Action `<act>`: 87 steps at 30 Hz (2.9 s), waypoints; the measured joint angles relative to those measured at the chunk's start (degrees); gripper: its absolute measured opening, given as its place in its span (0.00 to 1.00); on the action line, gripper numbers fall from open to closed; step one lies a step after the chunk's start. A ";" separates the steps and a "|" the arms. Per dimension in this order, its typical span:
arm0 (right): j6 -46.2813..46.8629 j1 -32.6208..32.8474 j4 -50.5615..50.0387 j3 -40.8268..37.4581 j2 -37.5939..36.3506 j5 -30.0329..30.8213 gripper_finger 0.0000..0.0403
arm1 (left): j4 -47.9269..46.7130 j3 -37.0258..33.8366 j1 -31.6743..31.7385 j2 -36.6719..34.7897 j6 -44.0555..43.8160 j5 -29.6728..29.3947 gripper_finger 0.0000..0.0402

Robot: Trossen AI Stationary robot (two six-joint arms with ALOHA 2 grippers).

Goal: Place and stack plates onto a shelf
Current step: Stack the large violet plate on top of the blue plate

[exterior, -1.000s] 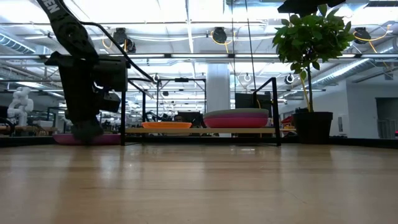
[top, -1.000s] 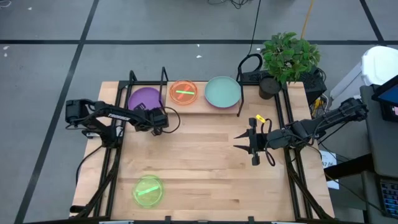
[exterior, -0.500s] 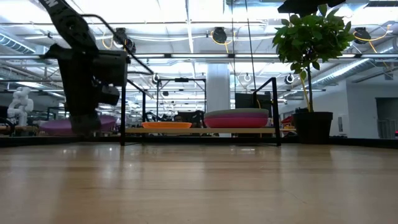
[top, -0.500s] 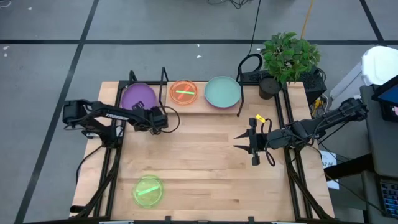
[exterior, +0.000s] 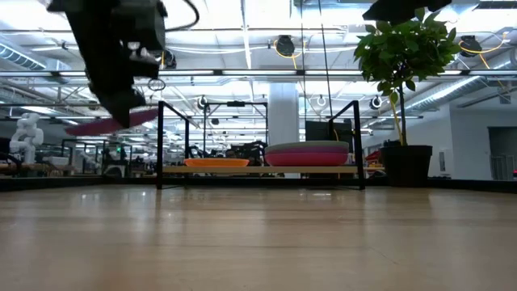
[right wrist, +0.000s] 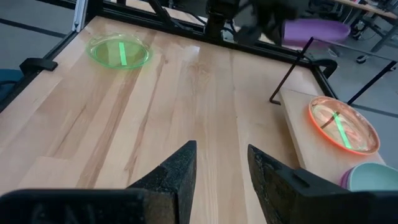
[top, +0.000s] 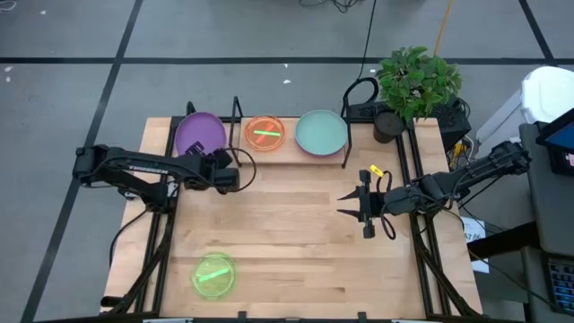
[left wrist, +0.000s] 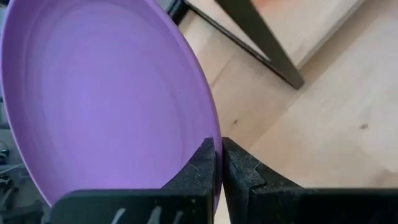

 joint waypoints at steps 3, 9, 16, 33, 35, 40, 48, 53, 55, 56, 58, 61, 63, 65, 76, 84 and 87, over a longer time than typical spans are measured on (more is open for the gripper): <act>0.60 0.00 -0.47 0.00 -0.02 -0.02 0.31 | -4.23 3.16 -2.55 -1.45 -2.66 -0.12 0.03; 1.01 0.00 -0.54 0.01 -0.02 -0.02 0.31 | -7.53 9.17 -8.37 -2.42 -3.34 -0.42 0.03; 2.50 0.00 -0.88 0.02 -0.02 -0.04 0.31 | -7.66 13.61 -15.38 -2.39 2.43 -0.49 0.03; 3.58 0.00 1.71 0.02 1.35 -1.52 0.31 | 17.22 13.70 -27.08 4.13 50.22 2.42 0.03; 4.92 0.00 3.48 0.02 2.16 -4.97 0.31 | 21.46 13.72 -26.73 5.72 56.18 3.00 0.03; 6.15 0.02 9.77 0.04 4.84 -12.44 0.31 | 29.12 13.72 -26.10 9.95 66.53 5.21 0.03; 2.27 0.02 11.13 0.04 8.91 -9.61 0.31 | 37.55 13.72 -22.04 16.14 77.54 12.49 0.03; -1.10 -0.15 8.02 0.04 10.72 -8.46 0.31 | 37.77 13.70 -18.21 19.36 77.46 19.17 0.03; -2.57 -0.60 6.19 0.06 11.48 -8.30 0.31 | 38.30 13.70 -17.21 20.40 77.65 21.25 0.03; -3.31 -0.85 4.23 0.05 11.89 -7.34 0.31 | 38.88 13.70 -16.76 20.84 78.04 22.45 0.03; -4.97 -1.54 0.90 0.04 13.20 -4.13 0.31 | 40.00 13.70 -15.86 21.37 78.35 24.25 0.03; -5.51 -2.40 -2.41 0.00 15.61 -2.42 0.31 | 42.18 13.70 -14.98 22.06 78.88 25.89 0.03; -6.08 -2.71 -1.99 0.00 17.24 -2.43 0.31 | 42.00 13.70 -14.79 22.10 78.93 26.70 0.03; -7.43 -2.64 -0.74 0.00 18.71 -2.56 0.31 | 42.03 13.70 -14.78 22.09 78.90 27.88 0.03; -9.01 -2.76 4.28 0.04 21.11 -6.01 0.31 | 39.20 13.70 -15.04 22.07 74.77 32.77 0.03; -10.39 -3.45 4.32 0.04 21.24 -6.01 0.31 | 37.89 13.70 -15.02 22.07 72.31 34.42 0.03; -10.89 -3.45 4.32 0.04 21.23 -6.01 0.31 | 37.75 13.70 -15.21 22.07 72.08 34.78 0.03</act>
